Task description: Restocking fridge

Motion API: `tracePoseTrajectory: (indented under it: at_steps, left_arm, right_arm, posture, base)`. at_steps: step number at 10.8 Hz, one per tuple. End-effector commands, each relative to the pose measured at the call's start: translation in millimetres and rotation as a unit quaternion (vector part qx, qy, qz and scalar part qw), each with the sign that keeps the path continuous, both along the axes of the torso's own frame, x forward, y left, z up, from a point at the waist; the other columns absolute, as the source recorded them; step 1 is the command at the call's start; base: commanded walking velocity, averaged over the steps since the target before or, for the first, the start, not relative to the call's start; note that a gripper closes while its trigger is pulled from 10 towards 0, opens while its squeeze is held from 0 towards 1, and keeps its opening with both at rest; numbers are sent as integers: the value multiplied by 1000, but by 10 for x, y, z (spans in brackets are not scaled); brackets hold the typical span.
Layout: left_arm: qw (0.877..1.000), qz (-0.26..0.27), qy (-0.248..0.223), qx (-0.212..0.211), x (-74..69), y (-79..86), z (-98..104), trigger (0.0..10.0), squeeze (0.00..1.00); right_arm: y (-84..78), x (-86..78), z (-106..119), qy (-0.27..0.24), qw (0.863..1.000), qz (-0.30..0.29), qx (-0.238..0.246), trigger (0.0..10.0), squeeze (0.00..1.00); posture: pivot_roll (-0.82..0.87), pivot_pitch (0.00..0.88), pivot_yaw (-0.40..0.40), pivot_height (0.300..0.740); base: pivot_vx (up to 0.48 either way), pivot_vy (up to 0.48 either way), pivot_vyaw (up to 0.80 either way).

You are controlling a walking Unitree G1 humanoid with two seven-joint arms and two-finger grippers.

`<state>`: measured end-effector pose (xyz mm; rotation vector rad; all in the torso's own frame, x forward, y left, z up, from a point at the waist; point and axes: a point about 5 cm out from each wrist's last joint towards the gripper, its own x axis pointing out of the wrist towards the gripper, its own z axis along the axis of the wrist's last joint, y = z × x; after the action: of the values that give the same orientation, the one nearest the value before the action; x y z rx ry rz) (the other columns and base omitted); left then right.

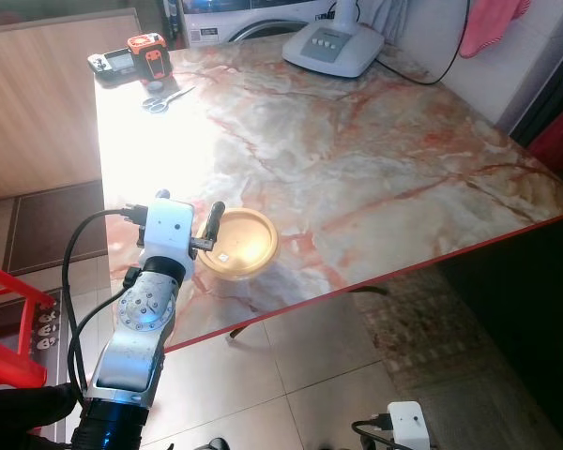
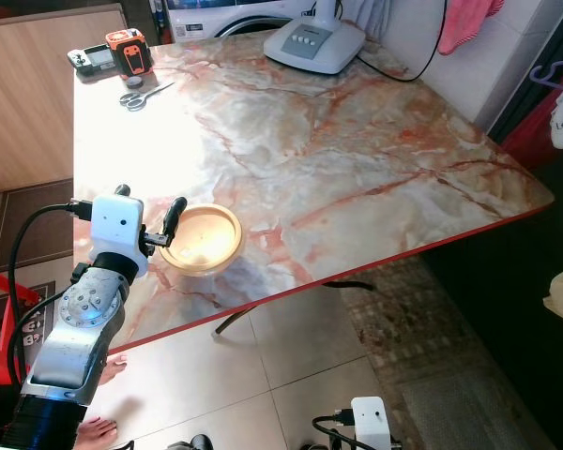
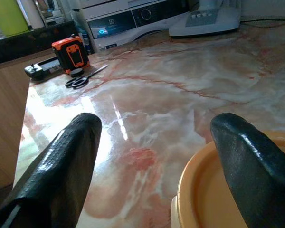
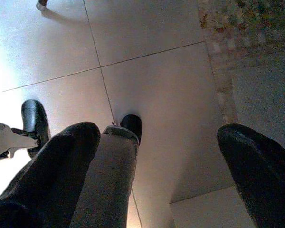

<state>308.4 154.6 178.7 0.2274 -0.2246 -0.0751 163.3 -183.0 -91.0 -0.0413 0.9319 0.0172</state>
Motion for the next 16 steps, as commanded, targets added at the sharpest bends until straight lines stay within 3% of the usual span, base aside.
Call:
tracePoseTrajectory:
  at_steps: [1, 16]
  left_arm:
    - [1000, -4, 1, 0, -11, -4, -12, 10000, 0]
    - [1000, -6, -1, -1, -19, -11, -18, 10000, 0]
  right_arm:
    - [-1, -70, -28, 7, 1000, -9, 3, 10000, 0]
    - [0, -83, -32, 8, 1000, -6, 4, 10000, 0]
  posture:
    - [-95, 162, -23, 740]
    - [-91, 141, -20, 740]
  base:
    - [0, 0, 0]
    - [0, 0, 0]
